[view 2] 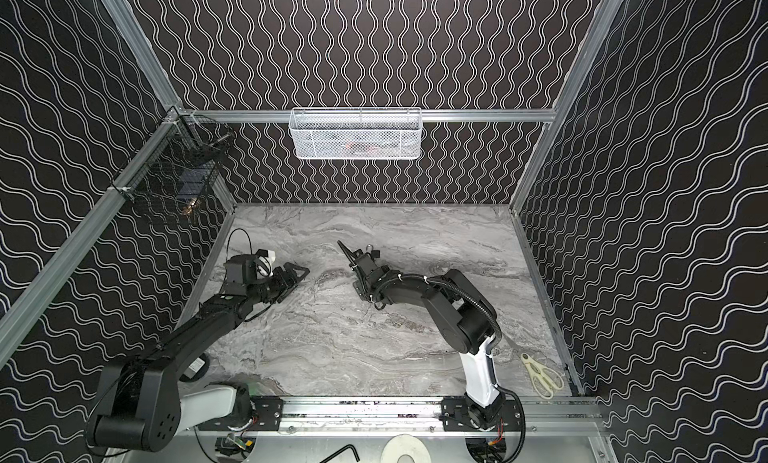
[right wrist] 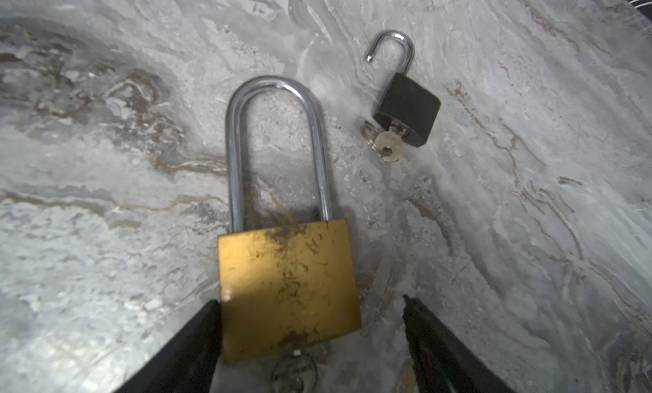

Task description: Unlock with the key

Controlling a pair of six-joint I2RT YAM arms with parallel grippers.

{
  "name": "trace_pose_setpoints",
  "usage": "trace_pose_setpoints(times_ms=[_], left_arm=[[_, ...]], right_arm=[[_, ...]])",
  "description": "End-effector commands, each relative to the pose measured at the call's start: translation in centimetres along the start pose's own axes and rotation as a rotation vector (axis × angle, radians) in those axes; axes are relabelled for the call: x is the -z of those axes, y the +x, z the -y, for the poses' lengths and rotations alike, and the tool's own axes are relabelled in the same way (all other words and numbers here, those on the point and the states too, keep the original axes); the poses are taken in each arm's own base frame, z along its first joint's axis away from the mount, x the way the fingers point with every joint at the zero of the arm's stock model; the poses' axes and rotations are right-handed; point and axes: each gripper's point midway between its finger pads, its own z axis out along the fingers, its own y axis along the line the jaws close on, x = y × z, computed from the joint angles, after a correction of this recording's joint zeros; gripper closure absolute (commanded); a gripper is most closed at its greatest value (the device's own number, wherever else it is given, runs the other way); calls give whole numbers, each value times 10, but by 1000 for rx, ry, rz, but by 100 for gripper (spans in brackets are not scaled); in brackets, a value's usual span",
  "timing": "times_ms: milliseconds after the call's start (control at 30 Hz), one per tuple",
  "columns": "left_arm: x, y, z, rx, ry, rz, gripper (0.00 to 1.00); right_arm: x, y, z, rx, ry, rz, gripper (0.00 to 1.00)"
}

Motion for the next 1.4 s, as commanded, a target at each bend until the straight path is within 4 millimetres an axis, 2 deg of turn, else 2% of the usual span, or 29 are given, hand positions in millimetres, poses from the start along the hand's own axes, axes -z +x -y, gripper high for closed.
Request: trace_pose_setpoints(times_ms=[0,133,200,267,367,500,633,767,867,1000,1067,1100,1200,1300,1367], left_arm=[[-1,-6,10,-14,42,15,21],[2,-5,13,-21,55,12,21],[5,-4,14,-39,55,14,21],[6,-5,17,-52,62,14,21],[5,-9,28,-83,116,24,21],[0,-16,52,-155,260,37,25],[-8,-16,53,-234,262,9,28],[-16,-19,46,-277,196,0,35],[-23,-22,54,-337,201,35,41],[-42,-5,65,-528,170,24,45],[-51,11,70,-568,227,-5,44],[-52,15,78,-582,293,19,44],[-44,25,94,-584,442,148,45],[-44,31,95,-537,506,167,43],[-44,35,104,-518,575,176,40]], right_arm=[[-2,41,-12,78,-68,-154,31],[-8,38,-23,95,-126,-163,43],[-7,36,-26,80,-167,-154,57],[-4,31,-24,40,-208,-140,75],[8,21,-16,-36,-290,-80,81],[28,6,-11,-146,-489,9,94],[48,-9,-15,-197,-640,78,100],[50,-10,-16,-207,-665,81,100],[50,-9,-19,-206,-682,80,100],[61,-10,-15,-213,-684,110,100],[72,-11,-10,-237,-686,140,100],[79,-13,-7,-266,-698,162,100],[101,-26,4,-379,-734,231,100],[121,-40,13,-508,-757,310,100],[132,-46,18,-589,-777,366,100]])
